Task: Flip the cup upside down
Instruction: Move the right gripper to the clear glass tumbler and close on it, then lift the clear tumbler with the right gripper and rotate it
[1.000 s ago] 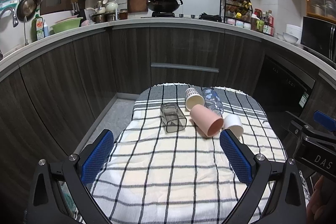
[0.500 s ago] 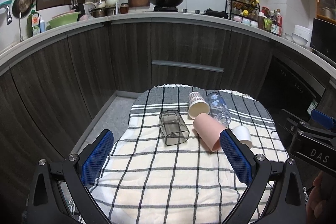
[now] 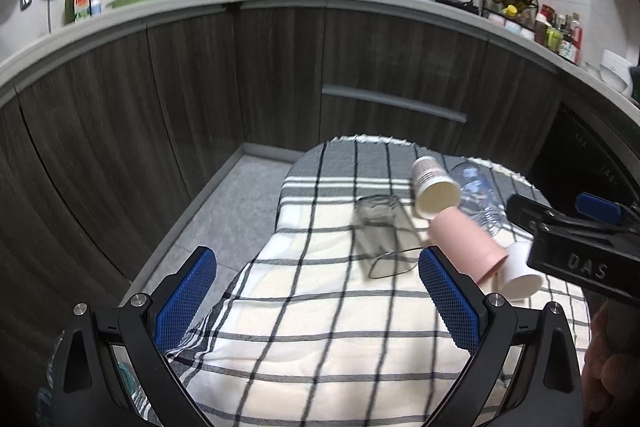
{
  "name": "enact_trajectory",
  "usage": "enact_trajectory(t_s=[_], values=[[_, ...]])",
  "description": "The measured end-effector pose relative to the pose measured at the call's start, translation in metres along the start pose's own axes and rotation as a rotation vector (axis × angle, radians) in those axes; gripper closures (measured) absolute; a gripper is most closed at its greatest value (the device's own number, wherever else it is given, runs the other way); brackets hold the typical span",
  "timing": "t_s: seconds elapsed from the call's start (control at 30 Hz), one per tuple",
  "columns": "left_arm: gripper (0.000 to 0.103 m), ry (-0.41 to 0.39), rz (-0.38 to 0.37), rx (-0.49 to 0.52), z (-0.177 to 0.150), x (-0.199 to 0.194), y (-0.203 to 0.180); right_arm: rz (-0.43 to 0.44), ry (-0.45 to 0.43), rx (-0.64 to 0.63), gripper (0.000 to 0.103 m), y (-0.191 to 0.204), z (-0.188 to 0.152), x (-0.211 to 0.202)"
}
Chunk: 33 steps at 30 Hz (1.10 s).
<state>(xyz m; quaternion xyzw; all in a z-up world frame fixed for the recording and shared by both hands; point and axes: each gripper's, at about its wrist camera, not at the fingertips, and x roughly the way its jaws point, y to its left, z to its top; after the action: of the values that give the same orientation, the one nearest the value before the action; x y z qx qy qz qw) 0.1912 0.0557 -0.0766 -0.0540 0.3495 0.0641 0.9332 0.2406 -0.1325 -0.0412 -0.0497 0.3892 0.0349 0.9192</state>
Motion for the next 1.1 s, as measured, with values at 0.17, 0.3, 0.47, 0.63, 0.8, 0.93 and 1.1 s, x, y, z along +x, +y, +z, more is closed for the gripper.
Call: enact_trajectory(t_s=[0.17,0.3,0.47,0.63,0.8,0.93,1.1], values=[[0.000,0.038,-0.012,-0.013,-0.008,0.023,0.016,0.049,0.053,-0.047,0.001,0.028,0.008,0.040],[0.000,0.075,-0.034,-0.032,-0.015,0.044,0.027,0.081,0.103,-0.094,0.002,0.050,0.011,0.073],[0.000,0.144,-0.076,-0.018,-0.025,0.066,0.029,0.117,0.174,-0.123,0.007,0.068,0.010,0.107],[0.000,0.191,-0.105,-0.013,-0.033,0.082,0.031,0.148,0.238,-0.159,0.007,0.084,0.007,0.138],[0.000,0.218,-0.105,-0.012,-0.037,0.091,0.031,0.159,0.287,-0.179,0.011,0.095,0.004,0.162],[0.000,0.241,-0.106,-0.031,-0.038,0.100,0.035,0.168,0.338,-0.166,0.023,0.098,0.001,0.182],[0.000,0.245,-0.095,-0.039,-0.039,0.103,0.039,0.204,0.382,-0.122,0.036,0.094,-0.004,0.196]])
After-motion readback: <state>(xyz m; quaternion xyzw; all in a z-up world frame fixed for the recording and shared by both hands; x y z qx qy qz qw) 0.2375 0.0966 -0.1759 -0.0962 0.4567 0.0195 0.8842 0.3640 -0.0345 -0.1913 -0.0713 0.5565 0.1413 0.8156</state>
